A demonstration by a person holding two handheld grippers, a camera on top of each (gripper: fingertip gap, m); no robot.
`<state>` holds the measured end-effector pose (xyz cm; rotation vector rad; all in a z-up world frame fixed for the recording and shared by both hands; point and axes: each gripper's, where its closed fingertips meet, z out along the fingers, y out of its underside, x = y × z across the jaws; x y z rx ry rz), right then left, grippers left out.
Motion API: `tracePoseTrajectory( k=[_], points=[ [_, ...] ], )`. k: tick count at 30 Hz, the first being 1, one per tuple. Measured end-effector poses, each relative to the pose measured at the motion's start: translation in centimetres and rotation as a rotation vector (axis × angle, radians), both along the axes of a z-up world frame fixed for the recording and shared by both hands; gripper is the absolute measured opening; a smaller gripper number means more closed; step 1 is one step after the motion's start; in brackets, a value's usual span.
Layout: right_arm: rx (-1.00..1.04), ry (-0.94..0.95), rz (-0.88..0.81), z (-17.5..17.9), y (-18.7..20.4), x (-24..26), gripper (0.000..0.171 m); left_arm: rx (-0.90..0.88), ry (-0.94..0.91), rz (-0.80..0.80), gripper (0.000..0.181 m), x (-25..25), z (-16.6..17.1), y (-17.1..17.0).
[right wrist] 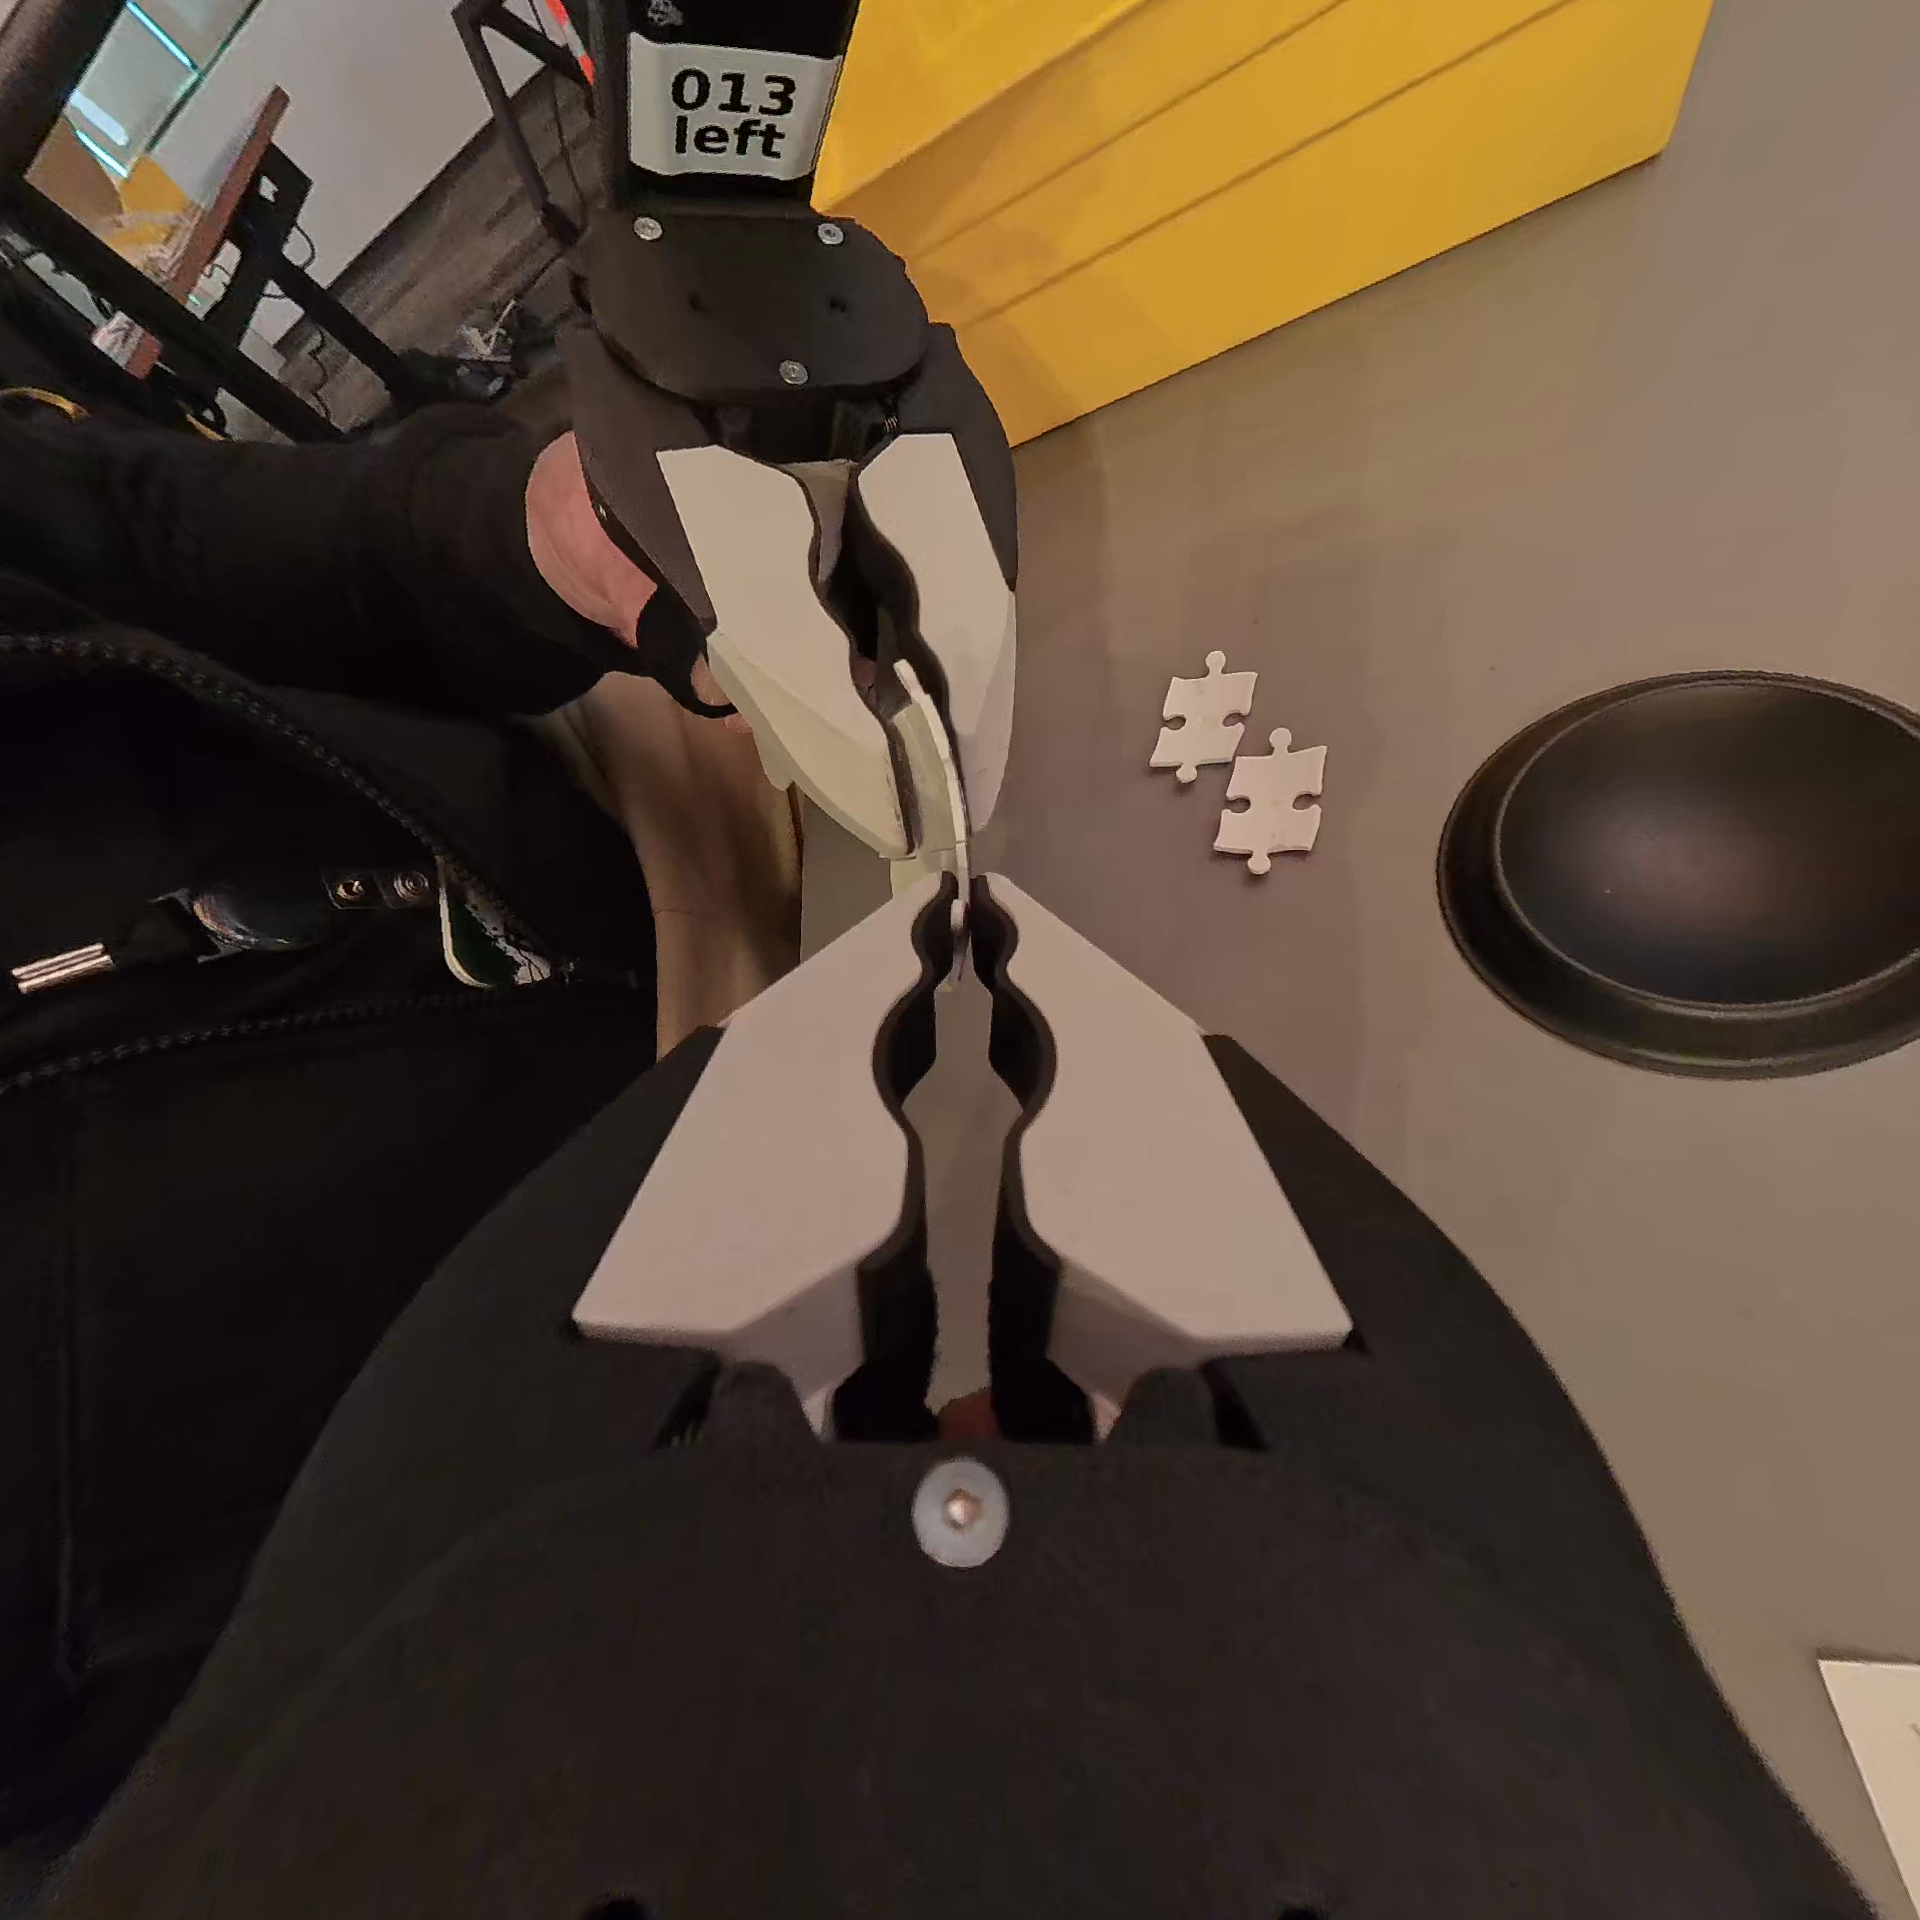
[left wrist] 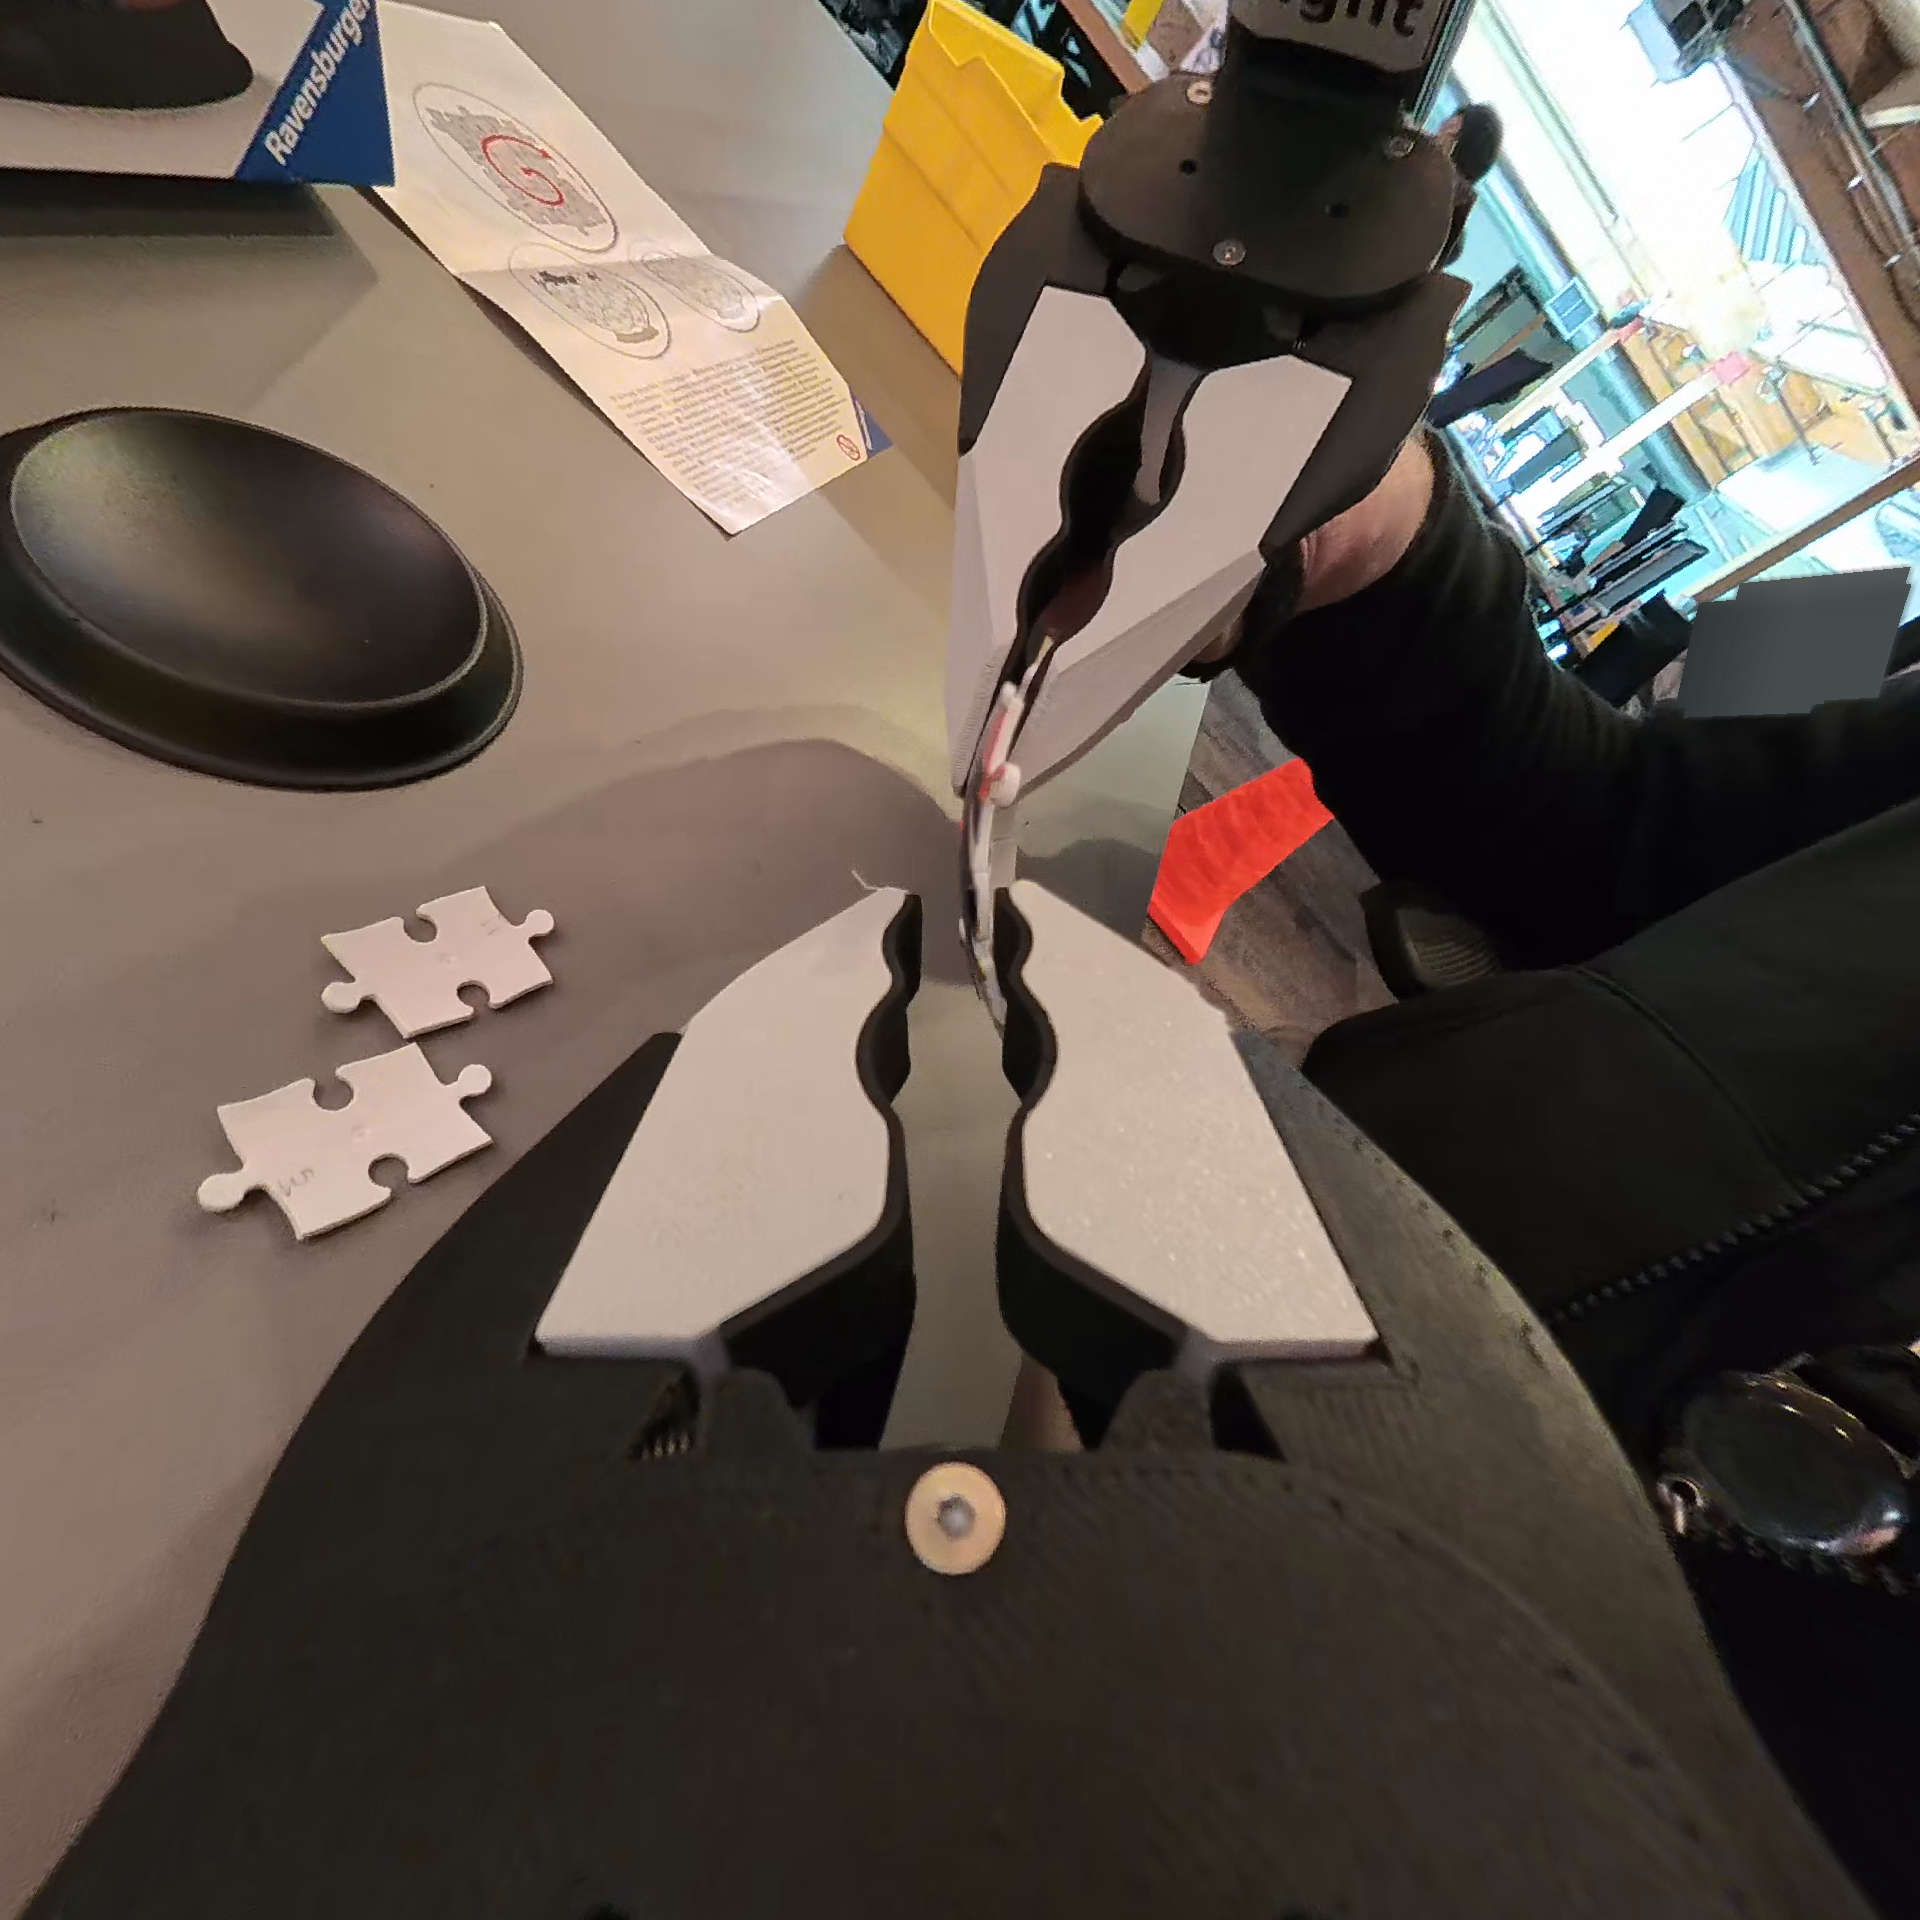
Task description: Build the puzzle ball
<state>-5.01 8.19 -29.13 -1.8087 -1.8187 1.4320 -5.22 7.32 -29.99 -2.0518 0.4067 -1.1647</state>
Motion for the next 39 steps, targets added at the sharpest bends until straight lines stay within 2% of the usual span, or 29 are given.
tracePoseTrajectory(
  k=[3,12,13,14,15,18,19,21,23,34,36,39],
  points=[
    [-0.025,-0.005,-0.008,0.0,0.0,-0.1,0.001,0.007,0.012,0.001,0.003,0.3,0.0,0.1],
    [-0.068,0.015,-0.011,0.2,0.0,-0.1,0.001,0.028,0.022,-0.006,0.003,0.3,0.2,0.1],
    [-0.07,0.031,-0.022,0.5,0.1,-0.2,0.003,0.03,0.009,0.004,0.003,0.2,0.4,0.2],
    [-0.074,0.039,-0.041,0.6,0.4,-0.2,0.016,0.034,-0.012,0.014,0.003,0.1,0.6,0.3],
    [-0.076,0.044,-0.05,0.6,0.6,-0.2,0.021,0.034,-0.033,0.029,0.003,0.0,0.9,0.5],
    [-0.069,0.066,-0.043,0.5,0.3,0.2,0.022,0.042,-0.085,0.067,0.003,-0.3,1.5,0.9],
    [-0.071,0.069,-0.04,0.4,0.0,0.2,0.02,0.044,-0.1,0.077,0.003,-0.3,1.7,1.0],
    [-0.059,0.094,-0.04,0.5,-0.3,0.1,0.005,0.053,-0.116,0.083,0.003,-0.2,1.9,1.1],
    [-0.042,0.108,-0.057,0.6,-0.1,0.0,0.001,0.063,-0.128,0.087,0.003,-0.1,2.2,1.2],
    [-0.143,0.148,-0.101,1.6,0.2,-0.2,0.001,0.148,-0.078,0.107,0.003,-0.3,3.0,1.4],
    [-0.179,0.23,-0.128,2.6,0.6,-0.5,0.011,0.157,-0.095,0.111,0.003,-0.2,3.4,1.4],
    [-0.148,0.252,-0.135,2.6,0.4,-0.8,0.004,0.167,-0.11,0.119,0.003,-0.1,3.6,1.5]
  ],
)
